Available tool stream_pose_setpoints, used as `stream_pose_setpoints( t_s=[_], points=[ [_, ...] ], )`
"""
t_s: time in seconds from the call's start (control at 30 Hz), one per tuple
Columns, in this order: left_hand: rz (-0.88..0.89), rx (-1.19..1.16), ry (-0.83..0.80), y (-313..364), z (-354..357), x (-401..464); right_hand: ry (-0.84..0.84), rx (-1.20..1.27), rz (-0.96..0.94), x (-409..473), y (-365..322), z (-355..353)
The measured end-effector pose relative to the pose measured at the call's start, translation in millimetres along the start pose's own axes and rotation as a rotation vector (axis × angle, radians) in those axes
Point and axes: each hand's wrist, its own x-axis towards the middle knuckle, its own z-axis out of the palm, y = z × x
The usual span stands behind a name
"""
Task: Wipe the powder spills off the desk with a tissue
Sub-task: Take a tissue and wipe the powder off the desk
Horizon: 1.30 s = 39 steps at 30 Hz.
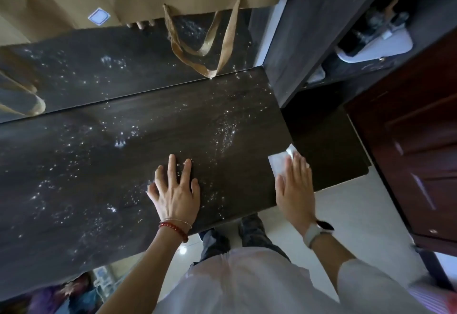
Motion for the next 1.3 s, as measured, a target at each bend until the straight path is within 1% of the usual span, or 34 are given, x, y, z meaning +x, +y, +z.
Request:
stream_pose_setpoints(
  t_s=[0.07, 0.13, 0.3, 0.33, 0.37, 0.4, 0.47, 0.5, 0.53, 0.57, 0.67, 0.7, 0.83, 0.93, 1.07, 1.2, 1.23, 1.3],
  points=[
    [0.001, -0.008, -0.015, -1.3, -0.4, 1.0, -0.051, -0.002, -0.029, -34.6, 4.0, -1.6],
    [0.013, -0.016, -0.02, -2.1, -0.8, 1.4, -0.06, 0.005, -0.044, -39.0, 6.4, -3.1],
    [0.02, -0.024, 0.007, -3.6, -3.2, 2.7, 0.059, 0.047, 0.089, 22.9, -16.7, 2.1],
    [0.021, -0.021, 0.002, -3.5, -4.0, 2.5, 0.074, 0.057, 0.082, 31.4, -27.9, 2.9],
    [0.023, -0.018, -0.007, -3.4, -4.7, 2.1, 0.071, 0.066, 0.021, 33.4, -40.9, 4.3],
    [0.023, -0.017, -0.017, -3.2, -5.0, 1.5, 0.049, 0.065, -0.099, 29.2, -54.9, 8.1],
    [0.013, -0.043, -0.026, -2.2, -5.7, 1.7, -0.046, -0.001, -0.412, 9.5, -75.8, 17.4],
    [0.008, -0.072, -0.023, -1.4, -7.1, 3.3, -0.089, -0.046, -0.519, 3.1, -77.5, 18.8],
    [0.006, -0.106, -0.009, -0.3, -8.8, 5.9, -0.111, -0.075, -0.551, 5.3, -73.4, 18.1],
    [0.01, -0.134, 0.015, 1.0, -10.9, 10.0, -0.104, -0.07, -0.512, 15.7, -66.7, 16.7],
    [0.026, -0.154, 0.071, 7.6, -18.6, 28.4, -0.049, -0.031, -0.234, 69.4, -52.0, 3.4],
    [0.021, -0.15, 0.074, 10.9, -20.5, 36.5, -0.032, -0.026, -0.171, 87.7, -51.3, -1.6],
    [-0.01, -0.115, 0.043, 19.4, -20.6, 69.3, -0.019, 0.019, -0.09, 144.0, -71.0, -7.9],
    [-0.054, -0.131, 0.034, 18.7, -16.9, 80.9, 0.0, 0.049, -0.028, 174.0, -80.7, -8.6],
    [-0.053, -0.095, 0.07, 13.6, -11.1, 79.8, 0.039, 0.081, -0.023, 205.9, -88.1, -13.5],
    [-0.044, -0.083, 0.089, 10.0, -10.6, 80.5, 0.085, 0.105, 0.007, 213.0, -106.0, -11.6],
    [-0.042, -0.084, 0.096, 10.6, -11.0, 80.4, 0.088, 0.108, -0.041, 209.9, -112.9, -10.7],
    [-0.043, -0.079, 0.099, 11.3, -11.9, 79.6, 0.06, 0.09, -0.246, 198.0, -128.3, -7.0]
  ],
)
